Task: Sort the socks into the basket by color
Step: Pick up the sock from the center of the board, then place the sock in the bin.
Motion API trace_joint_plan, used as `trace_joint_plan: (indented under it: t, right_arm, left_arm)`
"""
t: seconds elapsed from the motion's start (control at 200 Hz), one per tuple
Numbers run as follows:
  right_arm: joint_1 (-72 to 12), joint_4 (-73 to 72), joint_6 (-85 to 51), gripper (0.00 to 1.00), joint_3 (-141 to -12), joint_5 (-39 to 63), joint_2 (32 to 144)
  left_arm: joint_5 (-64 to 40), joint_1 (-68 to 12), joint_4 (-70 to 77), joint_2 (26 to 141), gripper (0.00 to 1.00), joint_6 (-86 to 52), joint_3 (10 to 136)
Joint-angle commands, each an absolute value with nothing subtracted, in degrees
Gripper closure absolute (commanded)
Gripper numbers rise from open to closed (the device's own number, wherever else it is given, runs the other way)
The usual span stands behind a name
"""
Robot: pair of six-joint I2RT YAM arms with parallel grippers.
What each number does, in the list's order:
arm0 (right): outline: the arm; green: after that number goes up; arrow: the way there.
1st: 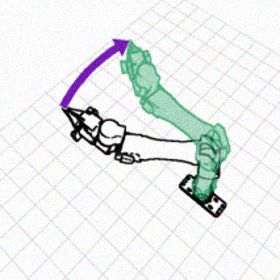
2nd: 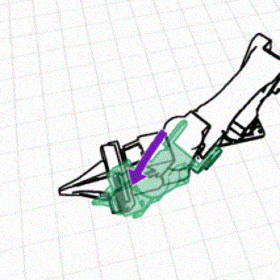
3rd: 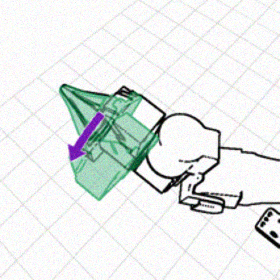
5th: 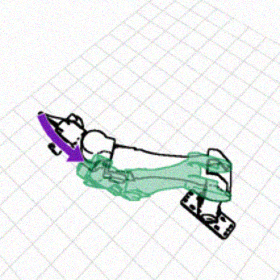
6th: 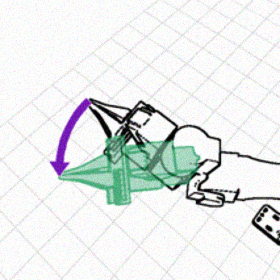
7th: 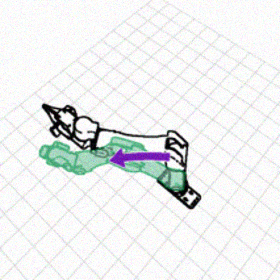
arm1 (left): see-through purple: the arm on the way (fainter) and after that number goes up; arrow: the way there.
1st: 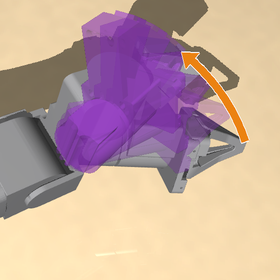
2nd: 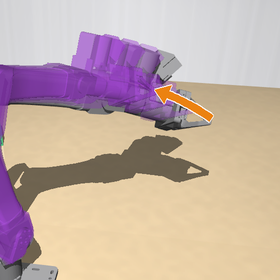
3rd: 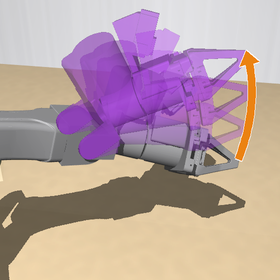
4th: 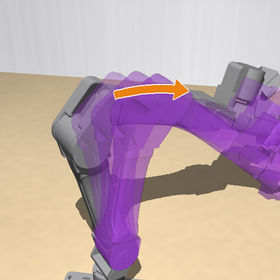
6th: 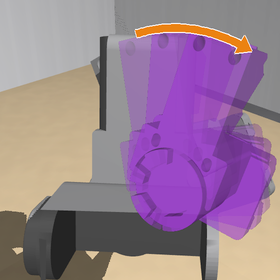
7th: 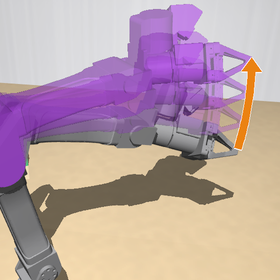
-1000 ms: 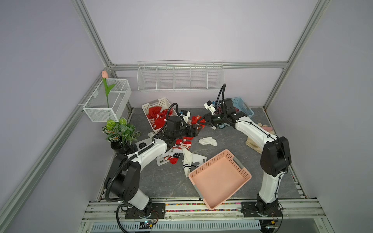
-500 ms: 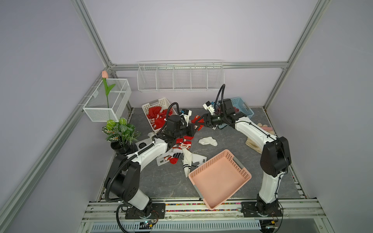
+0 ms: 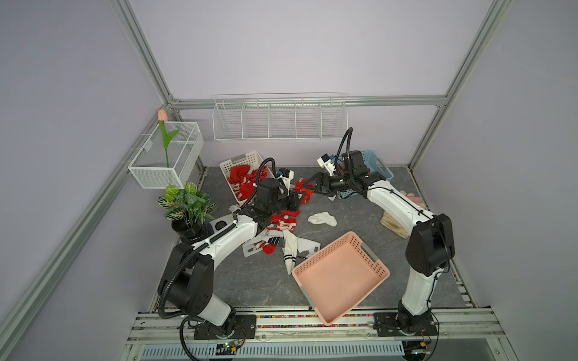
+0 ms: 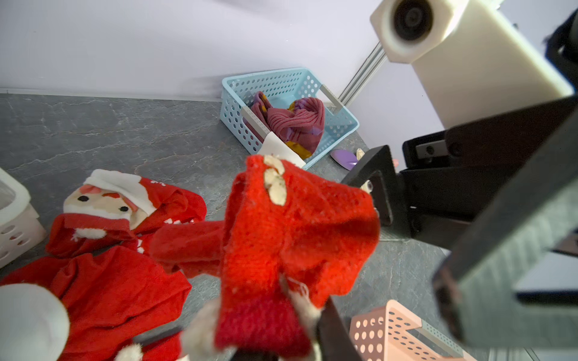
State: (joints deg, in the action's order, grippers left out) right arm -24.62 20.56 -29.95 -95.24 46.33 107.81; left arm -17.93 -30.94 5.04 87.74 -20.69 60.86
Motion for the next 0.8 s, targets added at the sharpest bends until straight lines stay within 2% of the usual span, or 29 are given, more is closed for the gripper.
trace_joint_plan:
  t: [0.0,0.16,0.385,0.795]
  right_arm:
    - [-23.52,22.21,-28.52,0.11,-95.98,44.99,105.16]
    - [-21.40,23.43,-27.55,0.12,-94.63,43.18,103.13]
    - [-20.40,28.58,-22.44,0.12,-94.66,39.56,100.84]
    - [-19.95,29.66,-20.93,0.12,-94.31,38.95,102.09]
  left_arm:
    - [-13.76,-30.26,2.55,85.82,1.00,-19.71,63.14]
    - [-5.84,-29.27,-4.95,85.82,1.00,-19.09,66.42]
    - [-0.09,-22.11,-12.03,89.29,1.00,-18.51,72.10]
    - [7.53,-10.36,-18.76,108.72,1.00,-18.59,89.75]
